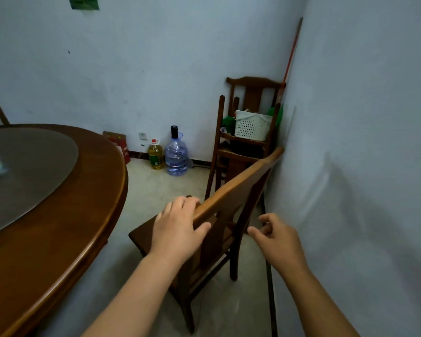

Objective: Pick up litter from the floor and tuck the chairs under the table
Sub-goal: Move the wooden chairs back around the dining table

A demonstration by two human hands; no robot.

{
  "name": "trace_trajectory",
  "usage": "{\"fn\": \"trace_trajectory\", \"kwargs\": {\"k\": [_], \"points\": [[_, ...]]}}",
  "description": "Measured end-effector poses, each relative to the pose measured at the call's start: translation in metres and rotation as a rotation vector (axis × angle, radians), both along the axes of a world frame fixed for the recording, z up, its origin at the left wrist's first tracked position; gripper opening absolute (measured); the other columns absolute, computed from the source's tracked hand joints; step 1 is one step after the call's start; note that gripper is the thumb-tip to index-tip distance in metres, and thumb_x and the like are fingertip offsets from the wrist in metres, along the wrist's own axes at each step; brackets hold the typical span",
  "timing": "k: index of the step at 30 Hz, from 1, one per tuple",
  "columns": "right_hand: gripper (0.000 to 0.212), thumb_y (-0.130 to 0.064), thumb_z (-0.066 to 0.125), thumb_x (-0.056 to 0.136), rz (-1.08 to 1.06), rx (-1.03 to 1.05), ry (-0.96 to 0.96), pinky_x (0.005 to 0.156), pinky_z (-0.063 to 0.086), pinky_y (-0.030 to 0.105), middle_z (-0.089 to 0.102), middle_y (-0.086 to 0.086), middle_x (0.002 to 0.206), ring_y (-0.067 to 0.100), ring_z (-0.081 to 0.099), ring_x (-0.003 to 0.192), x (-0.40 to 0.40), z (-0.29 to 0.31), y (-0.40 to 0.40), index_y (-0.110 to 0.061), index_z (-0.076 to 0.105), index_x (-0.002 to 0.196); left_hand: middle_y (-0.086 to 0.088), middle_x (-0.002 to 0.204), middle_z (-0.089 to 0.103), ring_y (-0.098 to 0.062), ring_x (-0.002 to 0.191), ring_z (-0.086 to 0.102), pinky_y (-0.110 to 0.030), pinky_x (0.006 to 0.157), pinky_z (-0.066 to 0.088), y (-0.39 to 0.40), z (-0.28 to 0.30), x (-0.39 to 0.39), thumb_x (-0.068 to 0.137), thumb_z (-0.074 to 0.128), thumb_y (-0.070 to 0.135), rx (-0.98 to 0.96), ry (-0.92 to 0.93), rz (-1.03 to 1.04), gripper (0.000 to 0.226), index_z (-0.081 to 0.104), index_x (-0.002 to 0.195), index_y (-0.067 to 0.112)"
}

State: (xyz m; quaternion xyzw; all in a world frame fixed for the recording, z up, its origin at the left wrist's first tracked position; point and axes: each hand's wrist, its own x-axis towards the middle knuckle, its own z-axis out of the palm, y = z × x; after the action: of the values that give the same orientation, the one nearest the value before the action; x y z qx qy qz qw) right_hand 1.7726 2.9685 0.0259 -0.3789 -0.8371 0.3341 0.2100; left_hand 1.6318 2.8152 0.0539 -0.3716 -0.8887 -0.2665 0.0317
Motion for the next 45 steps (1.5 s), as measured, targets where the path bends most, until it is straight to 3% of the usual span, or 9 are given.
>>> {"fn": "trace_trajectory", "kwargs": {"k": [4,16,19,22,25,32,36,39,45], "points": [[0.037,-0.036,0.063,0.084,-0.008,-0.003,0.005,0.060,0.046,0.021,0.057,-0.008,0.080,0.004,0.055,0.074,-0.032,-0.002,0.034,-0.020,0.054,0.116,0.011,0.117,0.049,-0.010,0.107,0.050,-0.031,0.087,0.045,0.039,-0.014,-0.032,0.077,0.064,0.050,-0.058,-0.070,-0.034,0.060,0.040,0.129,0.032],[0.047,-0.046,0.060,0.083,-0.071,-0.142,0.185,0.058,0.036,0.009,0.056,-0.009,0.098,0.006,0.055,0.087,-0.091,-0.004,0.107,-0.020,0.050,0.121,0.022,0.094,0.051,-0.003,0.078,0.058,-0.027,0.075,0.051,0.070,-0.045,-0.074,0.079,0.067,0.037,-0.260,-0.405,-0.207,0.071,0.022,0.130,0.054],[0.062,-0.052,0.063,0.077,-0.034,-0.193,0.223,0.065,0.039,0.010,0.057,-0.002,0.118,0.008,0.054,0.099,-0.101,-0.005,0.114,-0.022,0.043,0.127,0.024,0.089,0.049,-0.001,0.078,0.057,-0.025,0.073,0.050,0.068,-0.041,-0.074,0.077,0.067,0.037,-0.261,-0.479,-0.211,0.071,0.021,0.126,0.058],[0.099,-0.068,0.066,0.056,0.019,-0.224,0.203,0.090,0.039,0.029,0.036,0.000,0.145,0.020,0.038,0.127,-0.105,-0.010,0.117,-0.029,0.027,0.139,0.021,0.096,0.052,-0.003,0.083,0.057,-0.028,0.077,0.052,0.067,-0.034,-0.074,0.076,0.068,0.037,-0.267,-0.534,-0.211,0.072,0.023,0.127,0.058],[0.116,-0.072,0.068,0.044,0.096,-0.220,0.201,0.105,0.030,0.044,0.017,-0.003,0.154,0.022,0.022,0.138,-0.107,-0.014,0.119,-0.037,0.015,0.142,0.018,0.102,0.054,-0.006,0.087,0.058,-0.032,0.083,0.051,0.059,-0.027,-0.079,0.076,0.069,0.034,-0.281,-0.577,-0.198,0.072,0.025,0.130,0.056],[0.130,-0.060,0.078,0.037,0.204,-0.255,0.174,0.111,0.013,0.045,-0.019,-0.003,0.155,0.025,-0.003,0.143,-0.116,-0.023,0.120,-0.048,0.000,0.140,0.022,0.103,0.057,-0.008,0.095,0.060,-0.029,0.087,0.048,0.007,-0.007,-0.101,0.076,0.072,0.027,-0.320,-0.683,-0.170,0.071,0.034,0.126,0.060],[0.137,-0.055,0.080,0.031,0.199,-0.288,0.157,0.113,0.013,0.048,-0.029,0.000,0.151,0.033,-0.004,0.142,-0.116,-0.028,0.114,-0.051,-0.005,0.138,0.025,0.104,0.055,-0.005,0.096,0.056,-0.022,0.080,0.045,-0.020,-0.001,-0.110,0.075,0.072,0.027,-0.352,-0.688,-0.161,0.068,0.037,0.119,0.065],[0.128,-0.050,0.082,0.029,0.227,-0.298,0.154,0.114,0.019,0.048,-0.025,0.004,0.150,0.037,0.003,0.140,-0.114,-0.027,0.113,-0.051,0.008,0.134,0.021,0.104,0.058,-0.005,0.092,0.060,-0.028,0.083,0.051,-0.029,0.001,-0.110,0.076,0.071,0.024,-0.358,-0.697,-0.155,0.066,0.040,0.120,0.063],[0.102,-0.045,0.082,0.024,0.252,-0.241,0.165,0.102,0.039,0.047,0.012,0.007,0.138,0.034,0.029,0.123,-0.098,-0.025,0.120,-0.046,0.028,0.111,0.021,0.103,0.050,-0.006,0.090,0.055,-0.021,0.074,0.045,-0.032,-0.005,-0.084,0.081,0.066,0.021,-0.417,-0.636,-0.121,0.066,0.035,0.126,0.058]]}}
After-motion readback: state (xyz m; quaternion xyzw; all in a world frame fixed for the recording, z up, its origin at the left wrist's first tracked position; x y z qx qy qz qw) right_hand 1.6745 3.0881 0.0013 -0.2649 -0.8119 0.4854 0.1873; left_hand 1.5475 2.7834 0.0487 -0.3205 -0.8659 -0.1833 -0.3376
